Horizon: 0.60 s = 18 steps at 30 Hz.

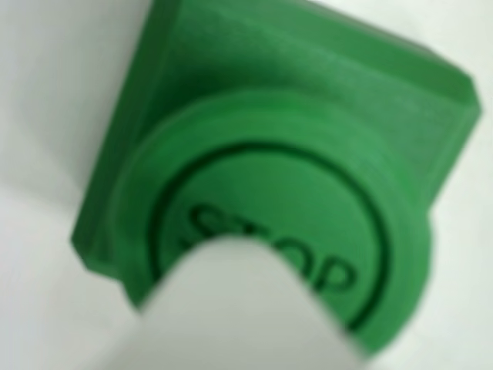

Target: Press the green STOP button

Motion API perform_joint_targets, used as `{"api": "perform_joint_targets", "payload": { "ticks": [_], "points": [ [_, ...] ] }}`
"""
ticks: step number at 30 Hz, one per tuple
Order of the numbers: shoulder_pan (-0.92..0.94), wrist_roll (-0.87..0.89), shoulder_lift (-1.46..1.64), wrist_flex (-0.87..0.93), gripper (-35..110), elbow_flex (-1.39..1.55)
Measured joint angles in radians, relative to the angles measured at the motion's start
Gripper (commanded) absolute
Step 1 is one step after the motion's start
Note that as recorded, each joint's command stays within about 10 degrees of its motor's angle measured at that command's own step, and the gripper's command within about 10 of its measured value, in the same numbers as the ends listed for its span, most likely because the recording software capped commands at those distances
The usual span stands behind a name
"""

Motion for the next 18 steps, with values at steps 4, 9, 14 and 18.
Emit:
{"api": "perform_joint_targets", "payload": {
  "ticks": [4,9,14,18],
  "points": [
    [0.0,0.008,-0.009,0.0,0,0.003],
    [0.0,0.008,-0.02,0.0,0,0.003],
    [0.0,0.008,-0.02,0.0,0,0.003],
    [0.0,0.008,-0.014,0.003,0,0.005]
  ]
}}
